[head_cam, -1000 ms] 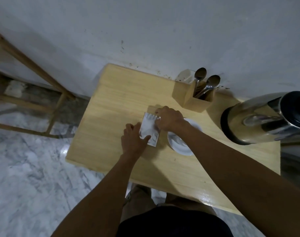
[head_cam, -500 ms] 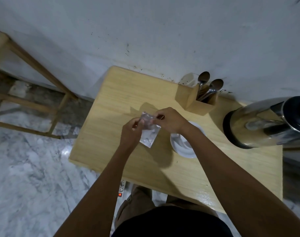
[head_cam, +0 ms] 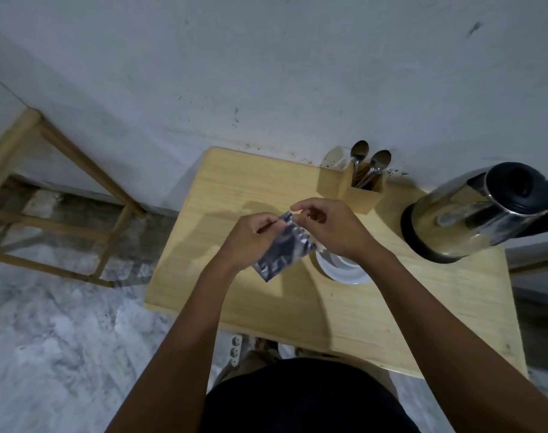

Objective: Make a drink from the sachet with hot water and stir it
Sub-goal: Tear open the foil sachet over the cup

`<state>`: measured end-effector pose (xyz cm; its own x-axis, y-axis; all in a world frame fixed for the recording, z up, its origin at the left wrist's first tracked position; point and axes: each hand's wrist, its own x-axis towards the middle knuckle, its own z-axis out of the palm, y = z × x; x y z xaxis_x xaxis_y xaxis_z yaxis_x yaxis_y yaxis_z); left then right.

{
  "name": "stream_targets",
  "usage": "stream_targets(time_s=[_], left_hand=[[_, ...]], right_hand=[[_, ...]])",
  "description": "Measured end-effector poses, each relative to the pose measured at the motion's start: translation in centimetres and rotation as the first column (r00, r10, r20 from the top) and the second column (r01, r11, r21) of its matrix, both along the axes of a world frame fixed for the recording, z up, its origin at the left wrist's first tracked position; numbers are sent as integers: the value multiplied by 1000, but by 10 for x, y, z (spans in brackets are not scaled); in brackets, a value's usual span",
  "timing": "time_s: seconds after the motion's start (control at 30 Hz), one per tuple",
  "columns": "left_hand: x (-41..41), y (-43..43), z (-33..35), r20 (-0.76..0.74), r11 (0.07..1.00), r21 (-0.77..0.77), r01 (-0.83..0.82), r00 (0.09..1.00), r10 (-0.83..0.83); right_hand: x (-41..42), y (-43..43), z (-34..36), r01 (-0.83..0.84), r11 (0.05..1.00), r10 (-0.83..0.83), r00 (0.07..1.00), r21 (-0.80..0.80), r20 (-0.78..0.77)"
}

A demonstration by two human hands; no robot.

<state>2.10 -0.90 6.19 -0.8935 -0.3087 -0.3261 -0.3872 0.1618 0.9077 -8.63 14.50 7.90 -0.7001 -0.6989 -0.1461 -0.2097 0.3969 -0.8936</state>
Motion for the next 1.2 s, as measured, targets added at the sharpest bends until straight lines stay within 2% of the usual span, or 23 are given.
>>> stream_targets(time_s=[0.13, 0.33, 0.5, 0.6, 0.73, 1.0, 1.1, 1.2], left_hand=[[2, -4, 11, -23, 992, -84, 94, 995, -96], [-2, -2, 20, -54, 985, -130, 117, 991, -125], [-4, 1, 27, -24, 947, -259, 190, 979, -203], [-4, 3, 32, -24, 937, -291, 192, 978, -208], [-5, 7, 37, -91, 965, -230, 123, 985, -148], [-6, 10, 48, -117, 999, 37, 15, 993, -10], [-5, 11, 47, -115, 999, 41, 16, 993, -11], [-6, 10, 46, -102, 999, 0, 34, 994, -34]], right_hand=[[3, 4, 11, -83, 993, 92, 989, 80, -120], [-1, 5, 21, -110, 980, 146, 964, 166, -221], [-5, 6, 32, -168, 937, 265, 913, 306, -309], [-6, 5, 37, -197, 921, 316, 881, 336, -351], [-6, 6, 41, -241, 926, 347, 844, 290, -408], [5, 7, 38, -239, 956, 292, 740, 169, -606], [5, 8, 36, -232, 958, 285, 727, 167, -625], [3, 9, 39, -214, 958, 287, 777, 193, -560]])
